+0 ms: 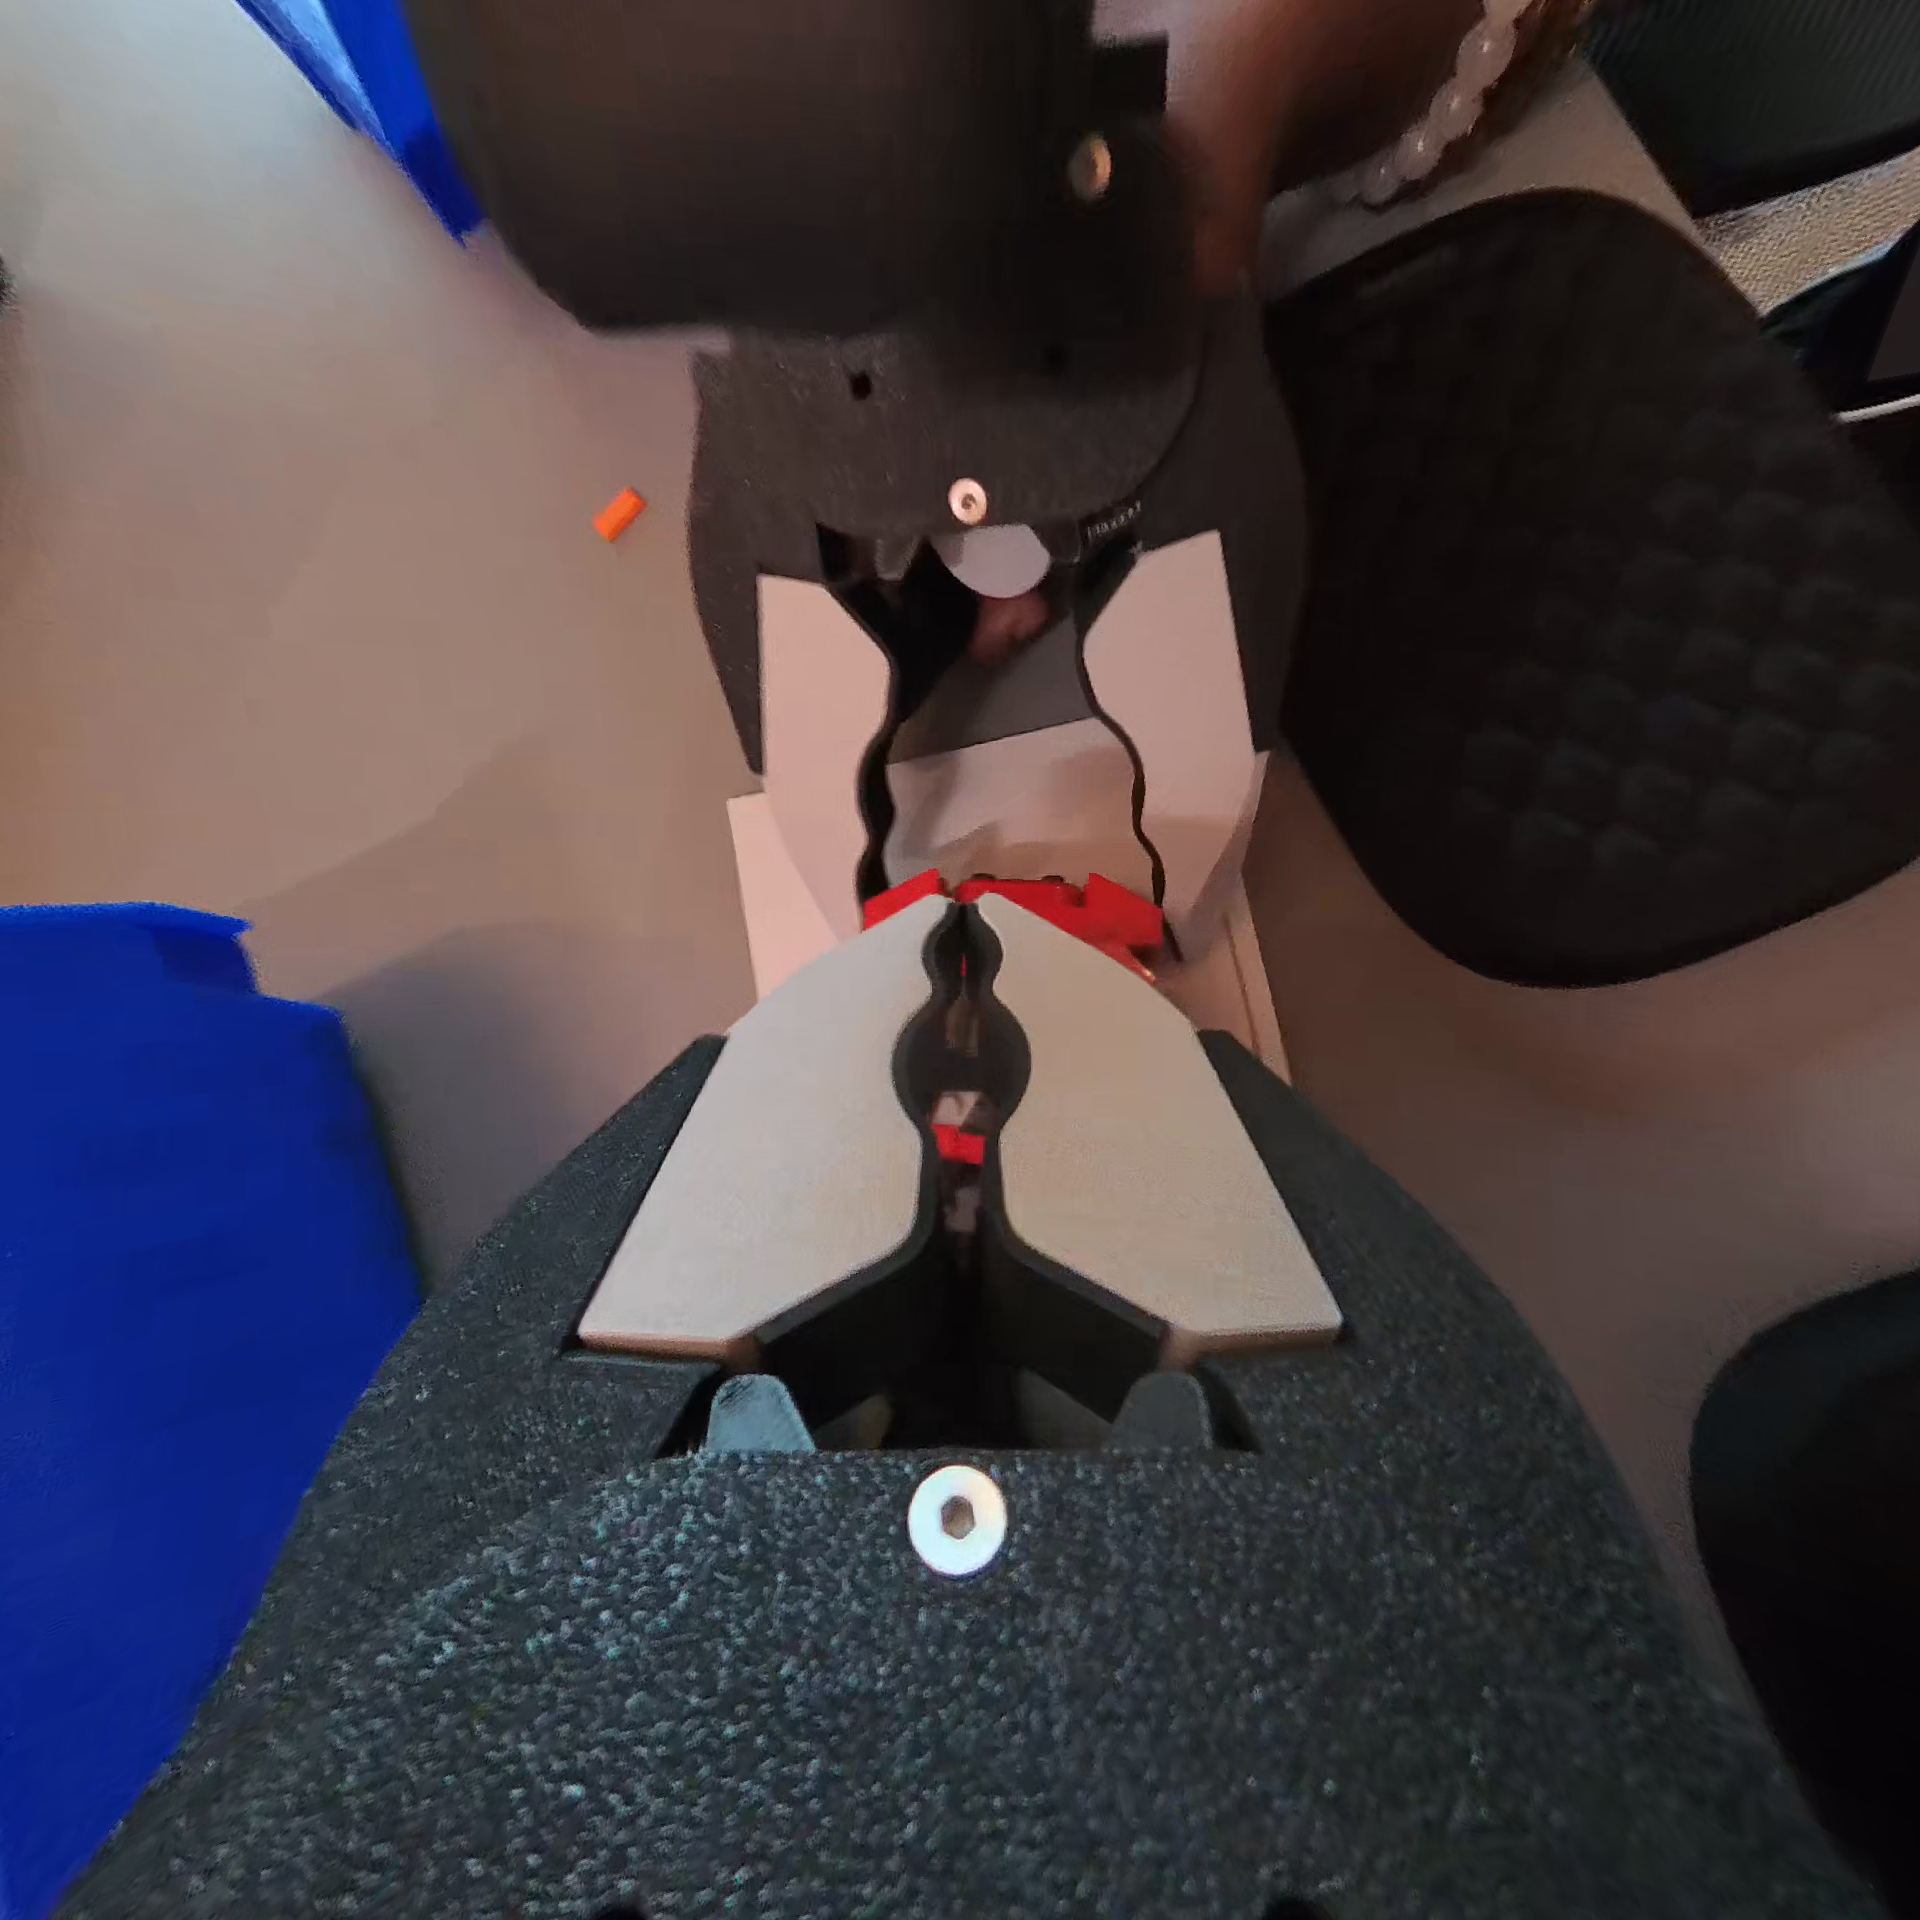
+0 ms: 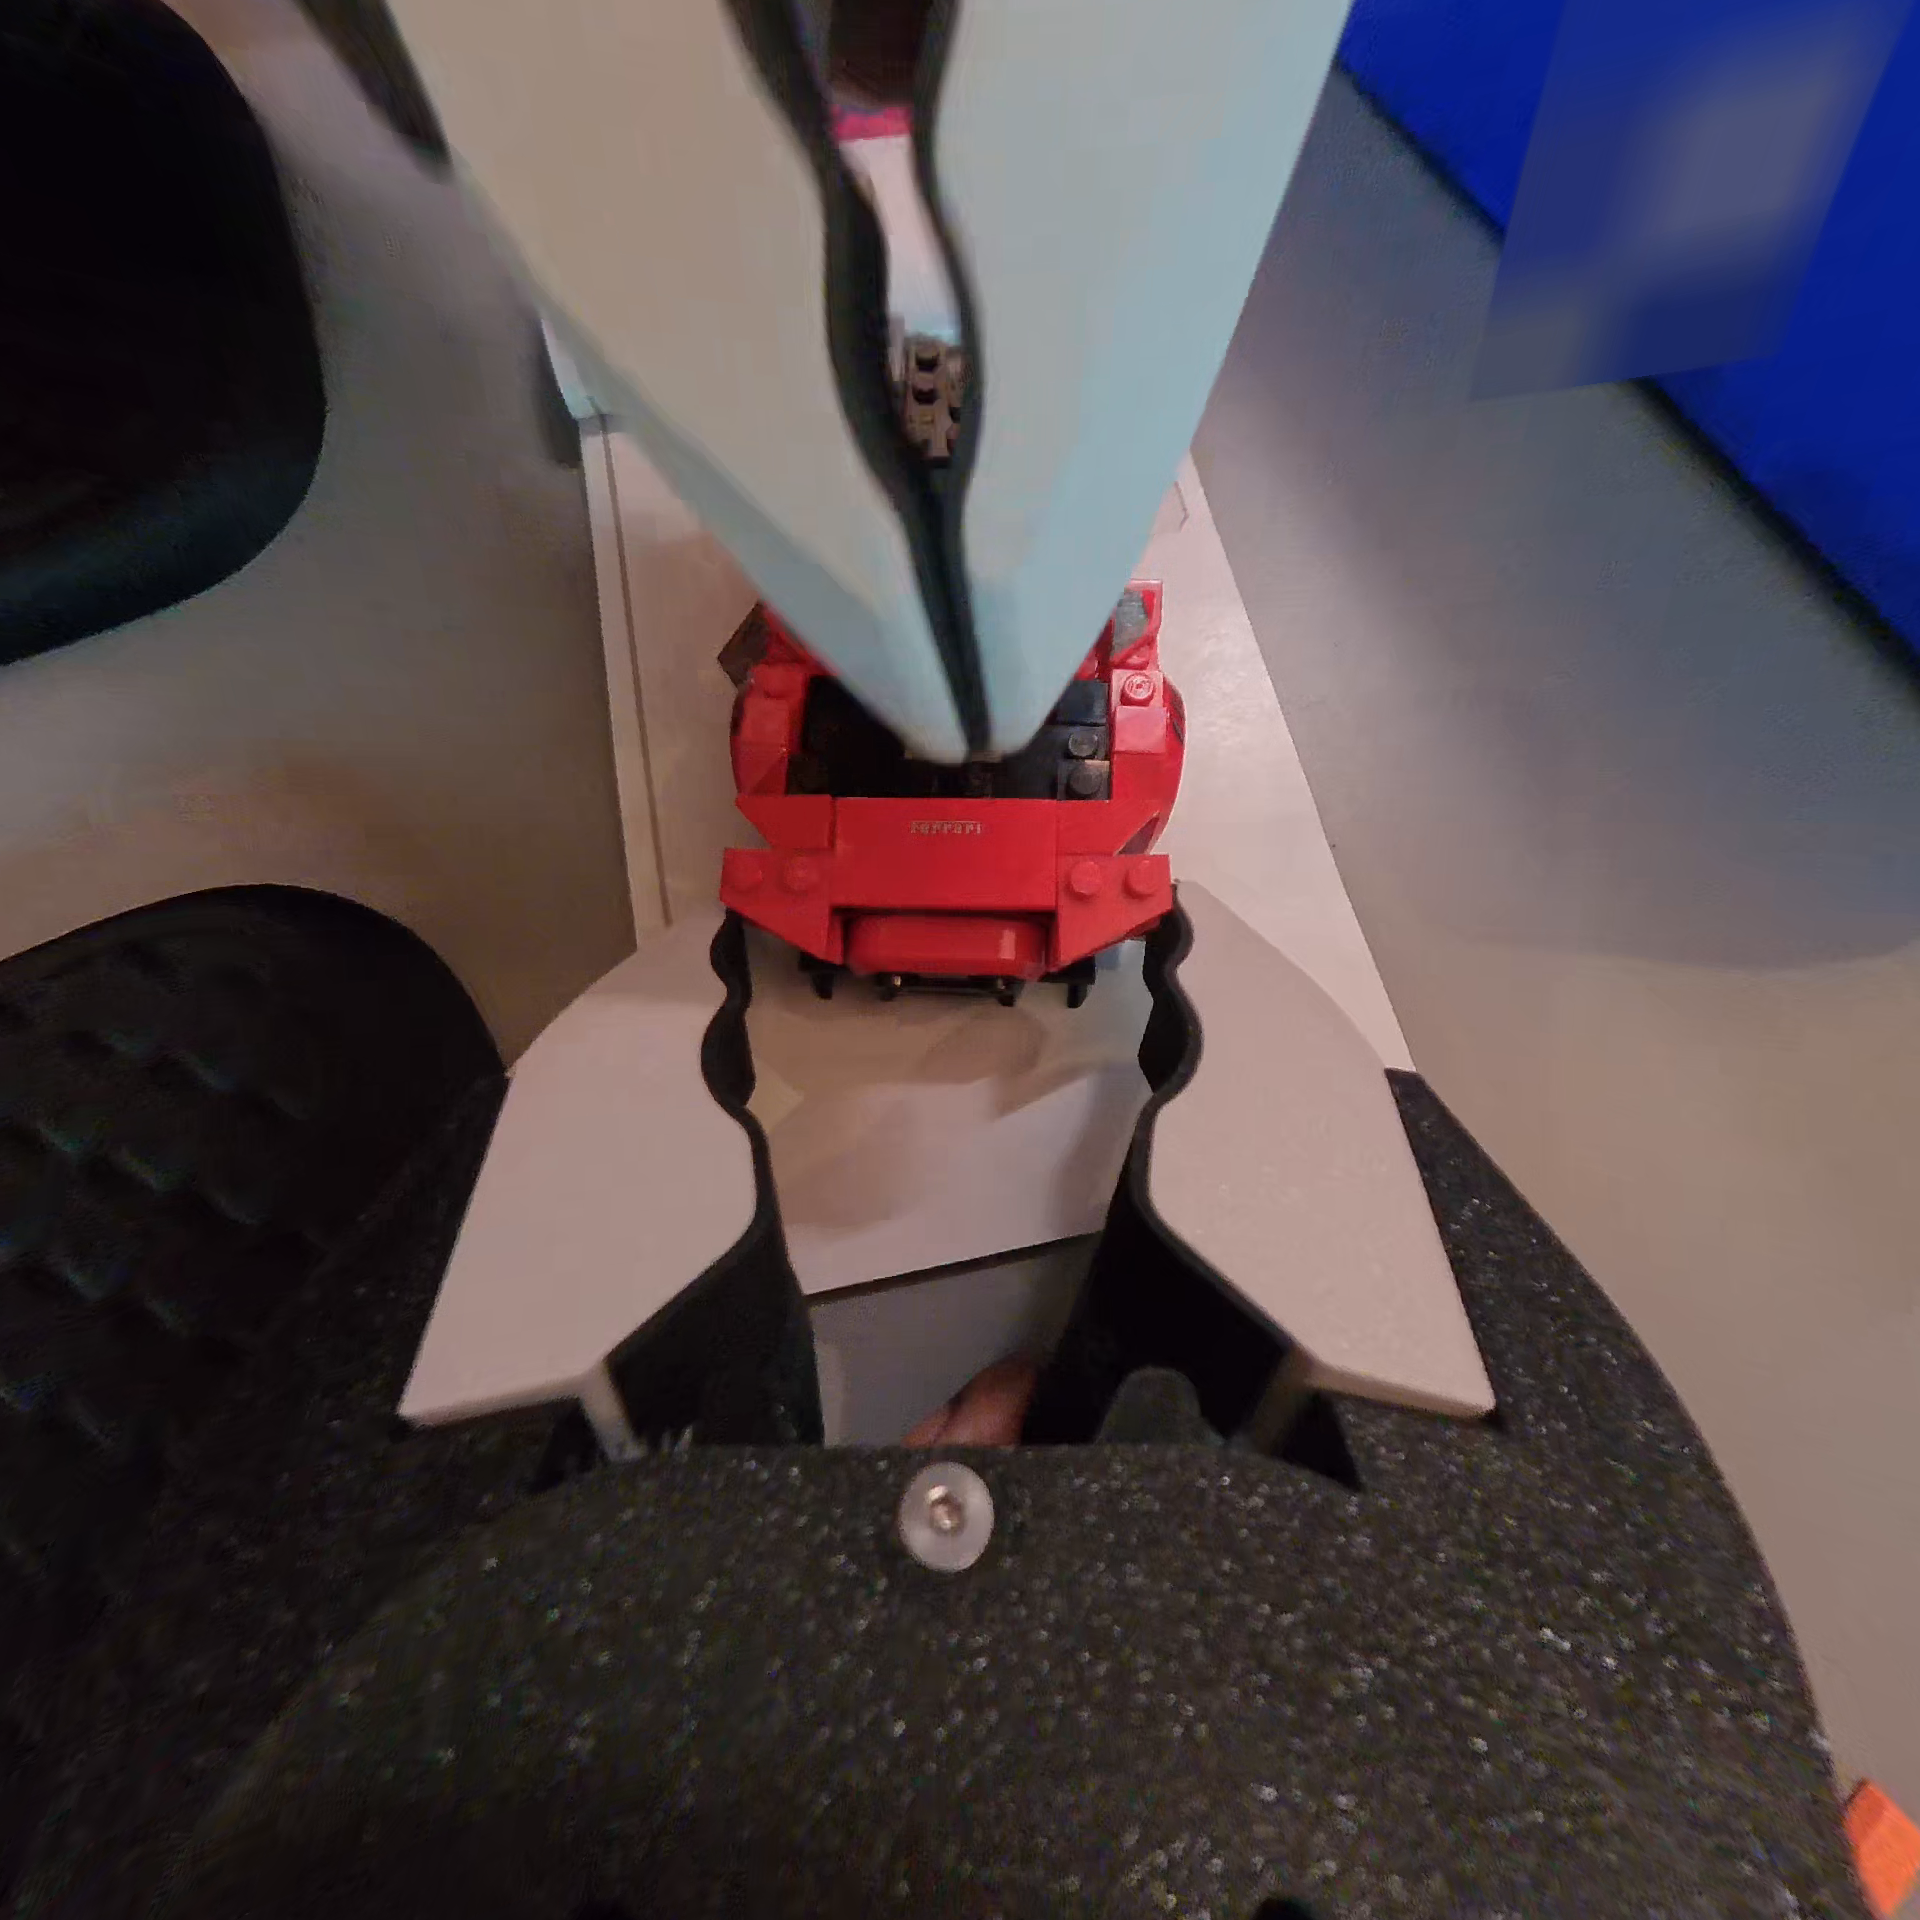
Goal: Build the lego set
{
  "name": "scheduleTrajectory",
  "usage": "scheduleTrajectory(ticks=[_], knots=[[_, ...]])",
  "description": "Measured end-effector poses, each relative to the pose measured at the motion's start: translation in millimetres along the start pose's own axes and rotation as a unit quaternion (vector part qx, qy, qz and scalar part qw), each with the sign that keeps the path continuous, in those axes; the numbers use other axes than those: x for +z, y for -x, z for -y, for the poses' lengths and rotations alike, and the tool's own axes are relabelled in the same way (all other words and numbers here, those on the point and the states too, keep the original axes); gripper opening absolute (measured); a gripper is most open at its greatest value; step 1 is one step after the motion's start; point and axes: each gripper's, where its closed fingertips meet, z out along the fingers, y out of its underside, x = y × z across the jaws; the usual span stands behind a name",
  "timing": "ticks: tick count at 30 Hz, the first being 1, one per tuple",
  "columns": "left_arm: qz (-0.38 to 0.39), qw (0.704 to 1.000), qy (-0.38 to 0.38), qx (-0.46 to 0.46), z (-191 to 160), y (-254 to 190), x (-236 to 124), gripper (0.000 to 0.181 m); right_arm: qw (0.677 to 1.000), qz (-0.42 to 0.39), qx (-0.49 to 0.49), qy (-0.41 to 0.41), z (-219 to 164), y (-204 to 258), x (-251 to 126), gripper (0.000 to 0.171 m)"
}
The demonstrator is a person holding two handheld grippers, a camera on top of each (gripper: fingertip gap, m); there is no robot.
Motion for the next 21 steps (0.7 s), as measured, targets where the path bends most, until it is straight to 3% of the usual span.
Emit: scheduleTrajectory(ticks=[5, 21], knots=[[-0.021, 0.999, 0.016, -0.023, -13.1, -4.9, 22.9, 0.0, 1.0, -0.004, 0.001, 0.0, -0.3, 0.0, -0.1, 0.074], [-0.053, 0.997, 0.007, -0.063, -14.5, -2.4, 22.3, 0.0, 1.0, -0.007, 0.003, 0.001, -0.3, -0.4, 0.3, 0.074]])
